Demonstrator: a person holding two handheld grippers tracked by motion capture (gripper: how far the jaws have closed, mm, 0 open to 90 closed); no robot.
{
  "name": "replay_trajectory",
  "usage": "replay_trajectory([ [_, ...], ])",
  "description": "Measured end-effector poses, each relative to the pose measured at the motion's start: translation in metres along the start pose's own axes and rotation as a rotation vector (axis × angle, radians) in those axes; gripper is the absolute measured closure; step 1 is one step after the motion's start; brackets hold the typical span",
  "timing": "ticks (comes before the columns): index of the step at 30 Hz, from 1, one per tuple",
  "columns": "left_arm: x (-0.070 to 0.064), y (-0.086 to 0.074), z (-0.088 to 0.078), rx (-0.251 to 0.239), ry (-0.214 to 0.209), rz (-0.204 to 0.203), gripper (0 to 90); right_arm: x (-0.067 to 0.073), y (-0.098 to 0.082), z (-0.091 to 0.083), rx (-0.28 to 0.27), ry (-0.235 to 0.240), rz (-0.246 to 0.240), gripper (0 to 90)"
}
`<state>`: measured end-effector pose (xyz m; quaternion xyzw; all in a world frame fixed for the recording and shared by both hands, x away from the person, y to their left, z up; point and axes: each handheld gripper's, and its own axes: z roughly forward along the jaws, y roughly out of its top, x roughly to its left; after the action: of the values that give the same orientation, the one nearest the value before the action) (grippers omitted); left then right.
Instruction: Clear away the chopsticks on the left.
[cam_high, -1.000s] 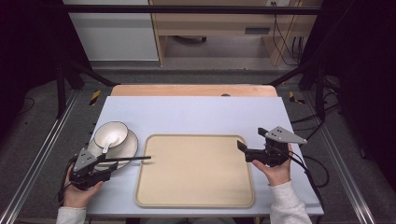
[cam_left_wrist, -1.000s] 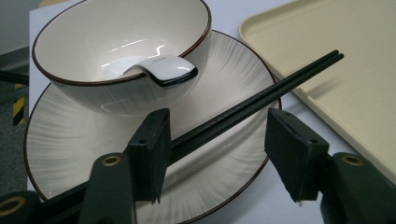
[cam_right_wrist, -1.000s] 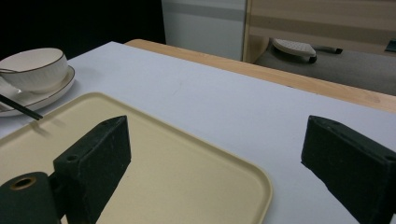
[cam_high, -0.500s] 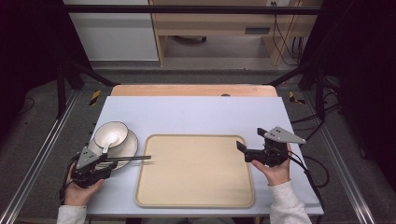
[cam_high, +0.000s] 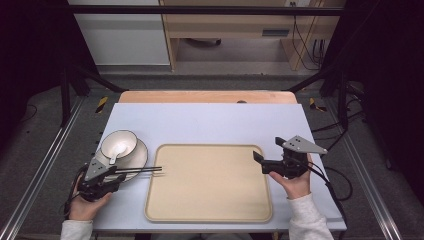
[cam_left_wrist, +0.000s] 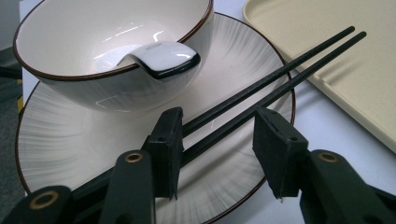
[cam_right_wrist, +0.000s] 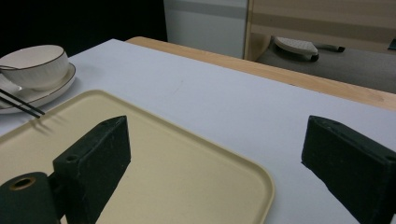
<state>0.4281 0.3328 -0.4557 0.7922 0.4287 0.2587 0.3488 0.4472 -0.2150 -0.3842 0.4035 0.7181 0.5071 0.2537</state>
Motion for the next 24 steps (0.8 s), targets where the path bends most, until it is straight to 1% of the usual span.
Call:
replay_trajectory([
  [2, -0.0002, -0.0001, 0.0004, 0.001, 0.001, -0.001, 54.7, -0.0004, 0.0002, -0.0004, -0.001, -0.002, 0.0, 8.1],
  [3, -0.0001, -0.0003, 0.0013, 0.008, -0.002, -0.004, 56.8, -0.0005, 0.0003, -0.001, -0.001, -0.002, 0.001, 8.1],
  [5, -0.0005, -0.0003, 0.0016, 0.021, -0.004, 0.002, 57.7, -0.0008, 0.0005, -0.0011, -0.006, -0.003, 0.0, 8.1],
  [7, -0.0011, -0.0001, 0.0017, 0.021, -0.005, 0.005, 58.4, -0.0008, 0.0006, -0.0013, -0.006, -0.004, 0.001, 8.1],
  [8, -0.0012, 0.0, 0.0016, 0.022, -0.005, 0.006, 60.6, -0.0008, 0.0007, -0.0015, -0.007, -0.005, 0.001, 8.0],
  [9, -0.0014, 0.0001, 0.0014, 0.024, -0.007, 0.009, 60.6, -0.0008, 0.0007, -0.0015, -0.007, -0.005, 0.001, 8.0],
  [11, -0.0012, 0.0001, 0.0005, 0.023, -0.015, 0.009, 63.5, -0.0012, 0.0011, -0.0024, -0.01, 0.0, 0.005, 7.8],
  [15, -0.0016, 0.0004, 0.0001, 0.026, -0.018, 0.007, 67.6, -0.0019, 0.0017, -0.0035, -0.016, 0.0, 0.007, 7.4],
  [18, -0.0031, 0.0013, -0.0002, 0.034, -0.021, 0.011, 69.2, -0.002, 0.0021, -0.0045, -0.018, -0.001, 0.015, 7.2],
  [20, -0.0039, 0.0021, -0.0003, 0.041, -0.024, 0.018, 72.8, -0.0022, 0.0022, -0.0047, -0.018, -0.004, 0.015, 7.0],
  [22, -0.0049, 0.0023, 0.0005, 0.037, -0.026, 0.017, 73.9, -0.0022, 0.0022, -0.0048, -0.018, -0.004, 0.015, 6.9],
  [24, -0.0053, 0.0028, 0.0003, 0.047, -0.026, 0.021, 76.0, -0.0023, 0.0023, -0.0047, -0.017, -0.006, 0.016, 6.9],
])
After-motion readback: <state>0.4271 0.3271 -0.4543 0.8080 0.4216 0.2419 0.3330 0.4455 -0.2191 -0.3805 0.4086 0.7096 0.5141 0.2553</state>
